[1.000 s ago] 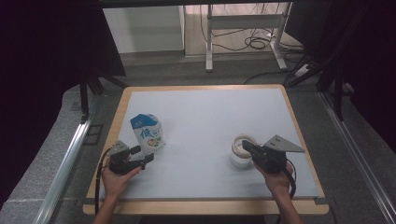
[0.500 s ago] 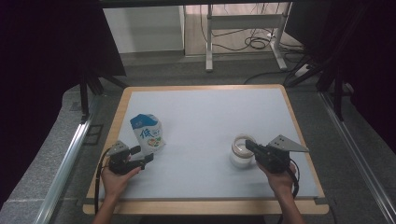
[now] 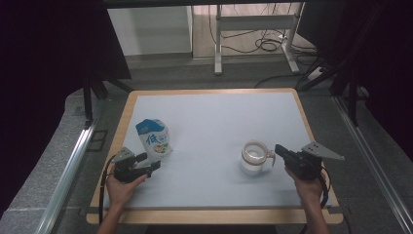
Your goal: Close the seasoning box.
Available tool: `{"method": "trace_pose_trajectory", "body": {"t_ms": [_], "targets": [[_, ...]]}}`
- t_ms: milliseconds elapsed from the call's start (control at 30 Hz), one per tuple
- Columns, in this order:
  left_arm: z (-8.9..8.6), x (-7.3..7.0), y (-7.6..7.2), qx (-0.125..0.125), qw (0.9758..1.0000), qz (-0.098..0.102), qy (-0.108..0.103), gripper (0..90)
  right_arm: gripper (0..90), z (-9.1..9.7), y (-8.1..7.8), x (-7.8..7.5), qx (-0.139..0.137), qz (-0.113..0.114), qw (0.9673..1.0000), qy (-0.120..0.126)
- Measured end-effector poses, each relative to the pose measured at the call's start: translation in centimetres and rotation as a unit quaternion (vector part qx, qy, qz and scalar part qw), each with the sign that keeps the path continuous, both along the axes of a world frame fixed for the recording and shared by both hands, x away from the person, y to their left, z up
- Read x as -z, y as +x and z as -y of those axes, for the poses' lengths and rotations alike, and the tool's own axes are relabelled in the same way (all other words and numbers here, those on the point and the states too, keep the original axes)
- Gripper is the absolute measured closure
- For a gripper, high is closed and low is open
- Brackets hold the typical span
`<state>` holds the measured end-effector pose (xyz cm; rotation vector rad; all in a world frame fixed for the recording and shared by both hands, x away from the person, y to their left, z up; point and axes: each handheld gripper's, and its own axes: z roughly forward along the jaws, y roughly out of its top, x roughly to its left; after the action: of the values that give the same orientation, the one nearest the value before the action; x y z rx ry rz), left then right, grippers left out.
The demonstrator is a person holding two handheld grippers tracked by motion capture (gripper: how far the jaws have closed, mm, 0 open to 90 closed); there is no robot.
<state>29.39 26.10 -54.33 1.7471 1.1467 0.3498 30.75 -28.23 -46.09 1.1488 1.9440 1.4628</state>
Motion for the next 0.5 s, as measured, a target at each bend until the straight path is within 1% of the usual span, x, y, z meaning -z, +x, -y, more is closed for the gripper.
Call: {"method": "trace_pose_trajectory", "body": {"t_ms": [133,267,367,433,467,500], "targets": [[0.0,0.0,0.0,0.000,1.0000,0.000,0.000,25.1,88.5,1.5,0.5,0.8,0.018,-0.010,0.9998,-0.001],[0.0,0.0,0.0,0.001,1.0000,-0.001,0.001,25.1,87.7,2.3,0.8,1.7,0.023,-0.017,0.9996,-0.004],[0.0,0.0,0.0,0.001,1.0000,-0.001,0.002,25.1,85.3,2.7,1.1,2.3,0.027,-0.020,0.9993,-0.016],[0.0,0.0,0.0,0.001,1.0000,-0.001,0.002,25.1,81.4,2.9,1.2,2.8,0.025,-0.028,0.9991,-0.019],[0.0,0.0,0.0,0.001,1.0000,-0.001,0.002,25.1,76.6,2.9,1.3,2.9,0.025,-0.031,0.9990,-0.020],[0.0,0.0,0.0,0.002,1.0000,-0.002,0.002,25.1,69.5,2.9,1.5,3.2,0.027,-0.034,0.9987,-0.026]]}}
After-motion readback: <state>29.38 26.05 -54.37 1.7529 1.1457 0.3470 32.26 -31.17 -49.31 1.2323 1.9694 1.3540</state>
